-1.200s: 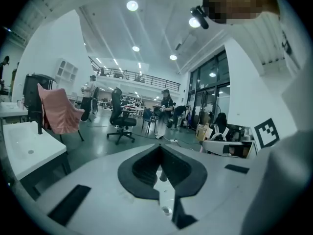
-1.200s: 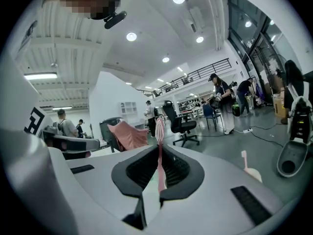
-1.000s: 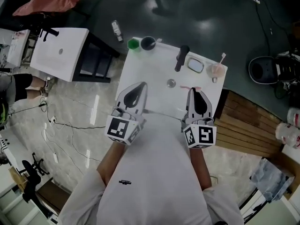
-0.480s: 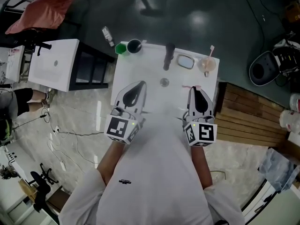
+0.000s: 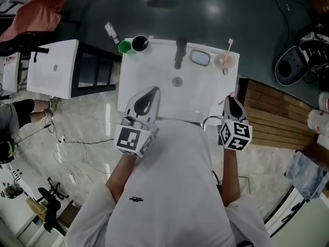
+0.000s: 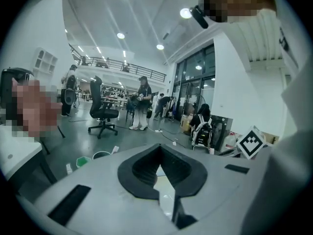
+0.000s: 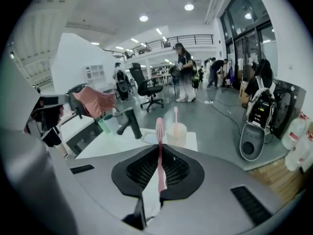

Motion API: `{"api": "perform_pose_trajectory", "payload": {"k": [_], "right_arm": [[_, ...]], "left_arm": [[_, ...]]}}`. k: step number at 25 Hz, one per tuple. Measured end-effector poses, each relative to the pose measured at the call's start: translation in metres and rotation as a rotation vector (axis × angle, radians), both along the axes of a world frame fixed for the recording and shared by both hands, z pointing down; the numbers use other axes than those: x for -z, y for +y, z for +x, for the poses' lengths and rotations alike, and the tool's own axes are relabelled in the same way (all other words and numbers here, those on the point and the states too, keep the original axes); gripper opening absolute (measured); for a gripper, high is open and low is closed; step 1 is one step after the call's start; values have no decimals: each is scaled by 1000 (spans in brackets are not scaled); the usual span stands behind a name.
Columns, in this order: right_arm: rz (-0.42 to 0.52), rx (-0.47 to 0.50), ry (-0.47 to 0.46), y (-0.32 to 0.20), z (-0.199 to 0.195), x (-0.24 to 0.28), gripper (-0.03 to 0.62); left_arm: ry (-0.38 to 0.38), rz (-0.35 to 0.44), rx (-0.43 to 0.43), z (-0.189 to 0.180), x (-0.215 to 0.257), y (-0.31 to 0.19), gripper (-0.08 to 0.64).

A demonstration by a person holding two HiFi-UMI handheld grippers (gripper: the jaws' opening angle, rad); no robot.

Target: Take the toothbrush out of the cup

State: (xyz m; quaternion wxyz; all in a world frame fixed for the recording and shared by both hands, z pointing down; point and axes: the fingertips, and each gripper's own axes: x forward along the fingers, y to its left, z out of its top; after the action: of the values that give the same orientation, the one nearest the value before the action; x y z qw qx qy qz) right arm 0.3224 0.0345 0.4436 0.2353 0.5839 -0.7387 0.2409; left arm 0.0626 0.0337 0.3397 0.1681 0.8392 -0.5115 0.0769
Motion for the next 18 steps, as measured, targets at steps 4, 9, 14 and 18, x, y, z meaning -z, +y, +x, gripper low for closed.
{"api": "perform_pose_trajectory", "payload": {"k": [4, 9, 14, 18], "right_arm": [[-126, -23, 39, 0, 22, -38, 17], [-196, -39, 40, -9, 32, -77, 17], [-252, -62, 42, -18, 40, -106, 18], [-286, -75, 49, -22, 43, -124, 17]], "left_arm": [[-3, -19, -20, 5, -8, -1, 0], [-6, -49, -32, 9, -21, -2, 0], [0, -65, -60, 16, -31, -3, 0], [4, -84, -79, 21, -33, -4, 0]]}}
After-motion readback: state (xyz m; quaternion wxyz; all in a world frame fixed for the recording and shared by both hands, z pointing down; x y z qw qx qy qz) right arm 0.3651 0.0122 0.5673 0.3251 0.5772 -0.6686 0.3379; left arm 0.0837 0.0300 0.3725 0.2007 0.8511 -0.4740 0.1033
